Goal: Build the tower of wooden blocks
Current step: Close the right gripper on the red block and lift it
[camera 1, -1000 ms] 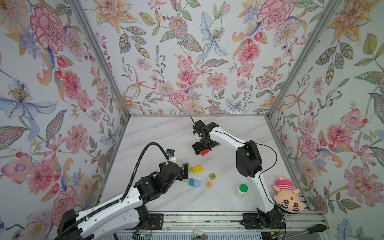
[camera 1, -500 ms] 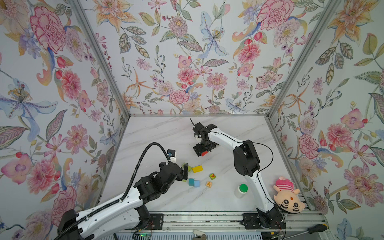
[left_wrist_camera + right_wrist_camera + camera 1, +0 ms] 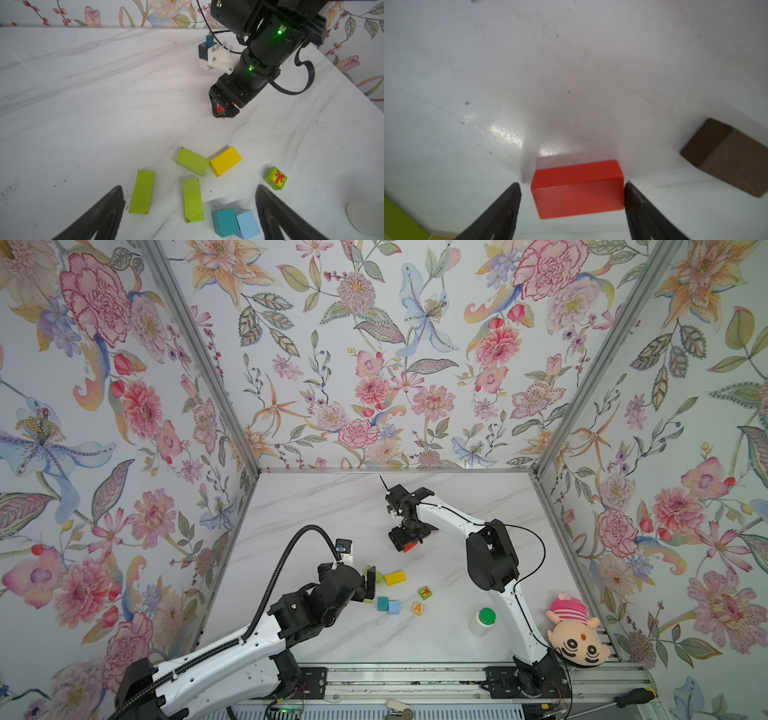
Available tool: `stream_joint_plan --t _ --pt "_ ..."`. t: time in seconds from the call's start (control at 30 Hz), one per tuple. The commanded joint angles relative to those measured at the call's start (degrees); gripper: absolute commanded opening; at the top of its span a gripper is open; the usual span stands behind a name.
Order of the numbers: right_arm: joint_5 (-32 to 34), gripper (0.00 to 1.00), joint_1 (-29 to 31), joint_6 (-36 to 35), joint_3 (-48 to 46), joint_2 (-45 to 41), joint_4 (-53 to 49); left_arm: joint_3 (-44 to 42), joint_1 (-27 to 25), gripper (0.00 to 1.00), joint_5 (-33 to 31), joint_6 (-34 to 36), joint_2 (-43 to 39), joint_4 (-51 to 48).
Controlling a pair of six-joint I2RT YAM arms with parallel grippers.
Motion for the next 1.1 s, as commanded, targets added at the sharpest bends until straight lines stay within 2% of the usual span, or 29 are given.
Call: stream_joint_plan --t 0.0,0.3,0.4,0.53,1.07 --pt "-0.36 0.75 -0.52 -0.40 1.40 2.12 -1.31 1.05 0.28 0.99 -1.01 1.09 0.29 -1.10" --pt "-1.80 0.66 -1.04 -0.23 -0.28 1.88 -1.15 4.33 0.72 0.99 -1.52 2.57 2.22 -2.92" --pt "-2.52 0.61 -1.04 -0.05 -0.52 1.62 -1.17 4.16 0.73 0.99 -1.65 2.23 1.97 -2.21" --pt "-2.41 0.59 -3.06 0.12 -1.44 0.64 -1.13 3.98 0.73 0.99 -1.72 1.95 1.86 -1.37" --pt "-0.99 0.49 -3.98 0.77 -7.05 -2.34 -0.45 3.46 0.97 0.99 -1.79 3.52 2.14 -0.31"
